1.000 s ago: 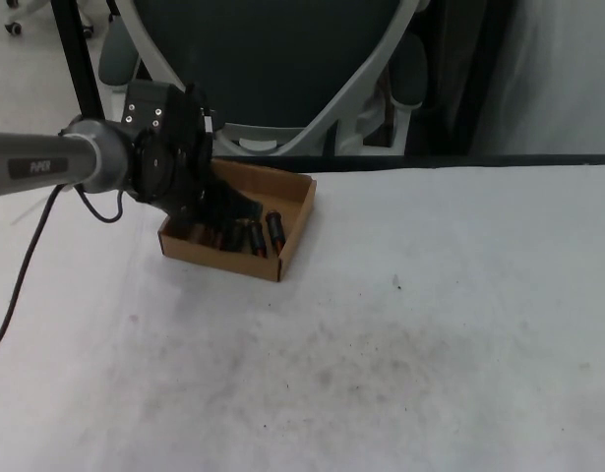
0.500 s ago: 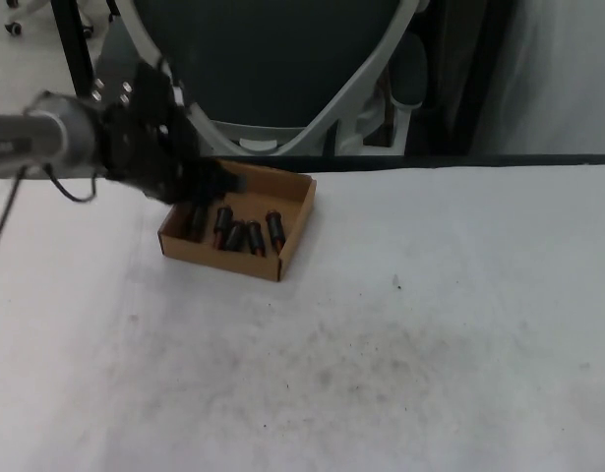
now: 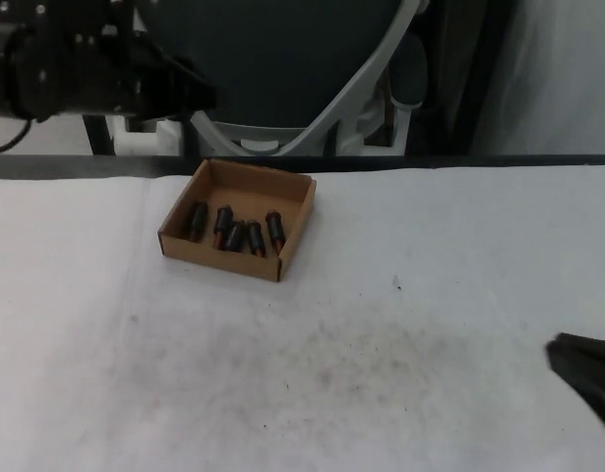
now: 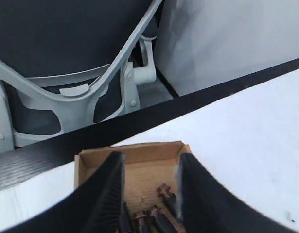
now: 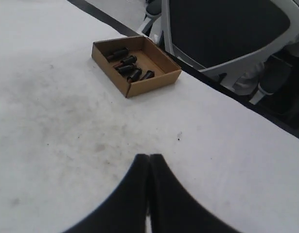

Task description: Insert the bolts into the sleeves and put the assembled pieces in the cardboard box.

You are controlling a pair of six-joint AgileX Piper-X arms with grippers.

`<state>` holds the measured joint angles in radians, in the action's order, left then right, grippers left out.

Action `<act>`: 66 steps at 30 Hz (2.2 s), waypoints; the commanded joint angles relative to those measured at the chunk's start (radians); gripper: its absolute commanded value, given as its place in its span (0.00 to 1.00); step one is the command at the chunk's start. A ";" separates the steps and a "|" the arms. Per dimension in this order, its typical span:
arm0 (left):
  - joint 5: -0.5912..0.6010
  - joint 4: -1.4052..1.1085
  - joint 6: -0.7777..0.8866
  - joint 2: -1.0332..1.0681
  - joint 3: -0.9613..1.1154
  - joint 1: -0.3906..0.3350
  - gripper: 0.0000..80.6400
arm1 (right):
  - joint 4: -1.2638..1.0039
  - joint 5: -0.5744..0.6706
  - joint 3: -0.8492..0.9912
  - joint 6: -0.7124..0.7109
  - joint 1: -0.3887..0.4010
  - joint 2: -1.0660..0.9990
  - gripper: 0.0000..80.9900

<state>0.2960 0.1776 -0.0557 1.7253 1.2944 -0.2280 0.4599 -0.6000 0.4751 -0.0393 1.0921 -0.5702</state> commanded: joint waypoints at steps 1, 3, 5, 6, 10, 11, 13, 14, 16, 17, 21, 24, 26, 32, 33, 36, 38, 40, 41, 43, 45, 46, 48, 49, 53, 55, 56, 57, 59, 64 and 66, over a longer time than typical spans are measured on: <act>0.083 -0.070 -0.005 -0.126 -0.125 0.012 0.43 | -0.111 0.052 -0.024 -0.045 -0.079 -0.033 0.00; 0.104 -0.100 -0.005 -0.166 -0.173 0.018 0.43 | -0.150 0.126 -0.033 -0.090 -0.161 -0.047 0.00; 0.143 -0.133 -0.005 -0.206 -0.226 0.020 0.43 | -0.186 0.197 -0.037 -0.142 -0.271 -0.052 0.00; 0.154 -0.153 -0.005 -0.223 -0.252 0.020 0.43 | -0.202 0.233 -0.036 -0.162 -0.334 -0.052 0.00; 0.186 -0.251 -0.005 -0.305 -0.371 0.020 0.43 | -0.232 0.420 -0.036 -0.178 -0.588 -0.052 0.00; 0.186 -0.278 -0.005 -0.328 -0.400 0.020 0.43 | -0.232 0.461 -0.036 -0.186 -0.652 -0.052 0.00; 0.184 -0.329 -0.003 -0.391 -0.480 0.020 0.43 | -0.232 0.539 -0.036 -0.209 -0.755 -0.052 0.00; 0.181 -0.351 0.000 -0.427 -0.521 0.020 0.43 | -0.232 0.569 -0.036 -0.218 -0.804 -0.048 0.00; 0.158 -0.381 0.015 -0.505 -0.606 0.020 0.43 | -0.223 0.614 -0.036 -0.217 -0.885 -0.024 0.00; 0.130 -0.390 0.022 -0.549 -0.649 0.020 0.43 | -0.209 0.633 -0.036 -0.215 -0.909 -0.003 0.00; 0.072 -0.394 0.033 -0.735 -0.792 0.020 0.43 | -0.073 0.654 -0.036 -0.215 -0.966 0.133 0.00; 0.013 -0.375 0.038 -0.920 -0.887 0.020 0.43 | 0.059 0.646 -0.036 -0.215 -0.970 0.282 0.00; -0.042 -0.313 0.056 -1.039 -0.937 0.020 0.43 | 0.161 0.638 -0.034 -0.213 -0.970 0.391 0.00; -0.070 0.009 0.056 -1.351 -0.990 0.020 0.43 | 0.425 0.639 -0.018 -0.132 -0.973 0.570 0.00; -0.070 0.071 0.056 -1.403 -0.990 0.020 0.43 | 0.479 0.635 0.013 -0.125 -0.972 0.570 0.00; -0.080 0.244 0.097 -1.572 -0.990 0.020 0.43 | 0.547 0.683 0.054 -0.187 -0.971 0.570 0.00; -0.110 0.312 0.129 -1.679 -0.990 0.020 0.43 | 0.550 0.695 0.066 -0.185 -0.971 0.570 0.00; -0.157 0.322 0.172 -1.725 -0.986 0.020 0.43 | 0.568 0.699 0.076 -0.184 -0.971 0.570 0.00; -0.163 0.364 0.198 -1.725 -0.973 0.018 0.43 | 0.568 0.726 0.076 -0.187 -0.971 0.570 0.00; -0.114 0.472 0.215 -1.725 -0.937 0.019 0.41 | 0.552 0.748 0.065 -0.188 -0.969 0.570 0.00; -0.133 0.512 0.239 -1.725 -0.933 0.013 0.37 | 0.521 0.781 0.049 -0.183 -0.970 0.570 0.00; -0.151 0.517 0.239 -1.725 -0.933 0.014 0.35 | 0.504 0.781 0.035 -0.173 -0.970 0.570 0.00; -0.201 0.525 0.231 -1.725 -0.933 0.014 0.31 | 0.460 0.786 0.006 -0.162 -0.970 0.570 0.00; -0.237 0.531 0.216 -1.725 -0.938 0.016 0.29 | 0.438 0.785 -0.018 -0.162 -0.970 0.570 0.00; -0.342 0.534 0.151 -1.725 -0.976 0.016 0.25 | 0.339 0.765 -0.081 -0.162 -0.970 0.570 0.00; -0.355 0.519 0.069 -1.725 -1.017 0.016 0.25 | 0.281 0.723 -0.122 -0.139 -0.970 0.570 0.00; -0.355 0.499 0.032 -1.725 -1.040 0.016 0.25 | 0.267 0.696 -0.140 -0.123 -0.970 0.570 0.00; -0.355 0.478 0.001 -1.725 -1.061 0.016 0.25 | 0.255 0.677 -0.165 -0.106 -0.970 0.570 0.00; -0.355 0.437 -0.043 -1.725 -1.109 0.016 0.25 | 0.241 0.654 -0.216 -0.090 -0.970 0.570 0.00; -0.355 0.424 -0.005 -1.725 -1.168 0.016 0.11 | 0.152 0.643 -0.327 -0.068 -0.970 0.570 0.00; -0.355 0.424 0.004 -1.725 -1.177 0.016 0.05 | 0.125 0.643 -0.362 -0.064 -0.970 0.570 0.00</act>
<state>-0.0470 0.6221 -0.0661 -0.0051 0.1237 -0.2100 0.6173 0.0463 0.1238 -0.1117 0.1264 0.0015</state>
